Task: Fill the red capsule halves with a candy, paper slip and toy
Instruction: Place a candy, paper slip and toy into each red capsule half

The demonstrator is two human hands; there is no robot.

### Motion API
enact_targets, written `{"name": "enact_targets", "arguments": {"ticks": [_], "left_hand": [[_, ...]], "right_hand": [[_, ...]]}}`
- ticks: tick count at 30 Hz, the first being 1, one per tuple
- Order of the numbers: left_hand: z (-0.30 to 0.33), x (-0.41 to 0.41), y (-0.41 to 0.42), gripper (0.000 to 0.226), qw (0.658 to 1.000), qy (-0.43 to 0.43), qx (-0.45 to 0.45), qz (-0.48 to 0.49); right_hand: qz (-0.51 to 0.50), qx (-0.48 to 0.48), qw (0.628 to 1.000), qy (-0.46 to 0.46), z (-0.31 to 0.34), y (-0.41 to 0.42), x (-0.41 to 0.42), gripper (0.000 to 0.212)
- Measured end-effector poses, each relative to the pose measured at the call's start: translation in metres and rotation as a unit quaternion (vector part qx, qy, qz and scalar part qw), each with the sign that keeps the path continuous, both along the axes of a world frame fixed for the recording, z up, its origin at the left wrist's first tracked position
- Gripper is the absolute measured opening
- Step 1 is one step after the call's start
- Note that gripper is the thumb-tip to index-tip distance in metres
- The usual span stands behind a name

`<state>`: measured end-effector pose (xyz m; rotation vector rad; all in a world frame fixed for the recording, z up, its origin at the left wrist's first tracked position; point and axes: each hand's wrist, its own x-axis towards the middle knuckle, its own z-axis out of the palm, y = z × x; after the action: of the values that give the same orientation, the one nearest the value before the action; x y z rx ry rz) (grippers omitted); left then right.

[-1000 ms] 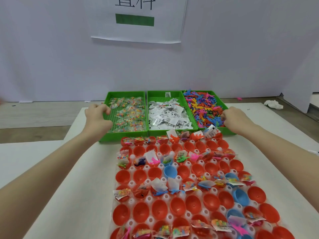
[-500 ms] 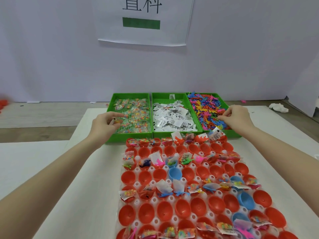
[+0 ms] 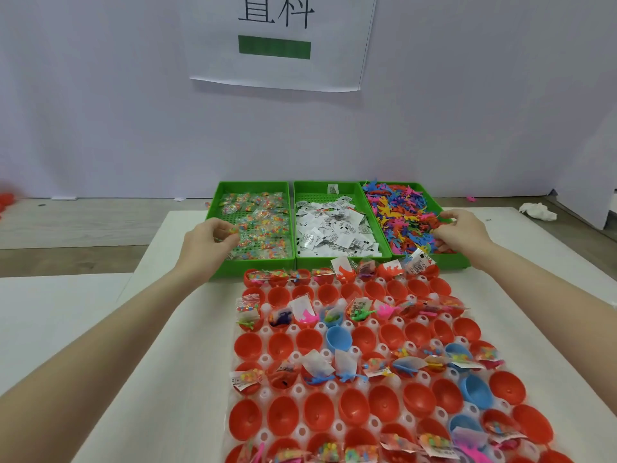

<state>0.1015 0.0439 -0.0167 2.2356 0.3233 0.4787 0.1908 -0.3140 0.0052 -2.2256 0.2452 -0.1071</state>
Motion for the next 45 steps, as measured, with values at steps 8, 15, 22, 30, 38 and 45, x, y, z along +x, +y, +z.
{"name": "enact_targets", "arguments": {"ticks": [8,15,22,30,38,45], "left_hand": [[0.000,-0.002,-0.006,0.030,1.000,-0.011,0.001,0.011],[0.011,-0.016,-0.018,0.032,0.986,-0.072,-0.150,0.002],[0.027,-0.051,-0.041,0.018,0.968,-0.098,-0.225,-0.060],[0.037,-0.070,-0.070,0.012,0.945,-0.072,-0.301,-0.109],[0.044,-0.081,-0.091,0.015,0.915,-0.022,-0.377,-0.143],[0.056,-0.103,-0.114,0.017,0.886,0.017,-0.411,-0.213]], "right_hand": [[0.069,-0.062,0.995,-0.035,0.013,0.034,0.001,0.036],[0.219,-0.293,0.930,-0.047,0.013,0.103,-0.010,0.038],[0.201,-0.293,0.935,-0.018,-0.001,0.113,-0.012,0.030],[0.214,-0.184,0.954,-0.102,0.007,0.097,-0.009,0.056],[0.237,-0.141,0.954,-0.115,0.037,0.092,-0.043,0.047],[0.431,0.028,0.900,-0.060,0.068,0.088,-0.128,0.062]]}}
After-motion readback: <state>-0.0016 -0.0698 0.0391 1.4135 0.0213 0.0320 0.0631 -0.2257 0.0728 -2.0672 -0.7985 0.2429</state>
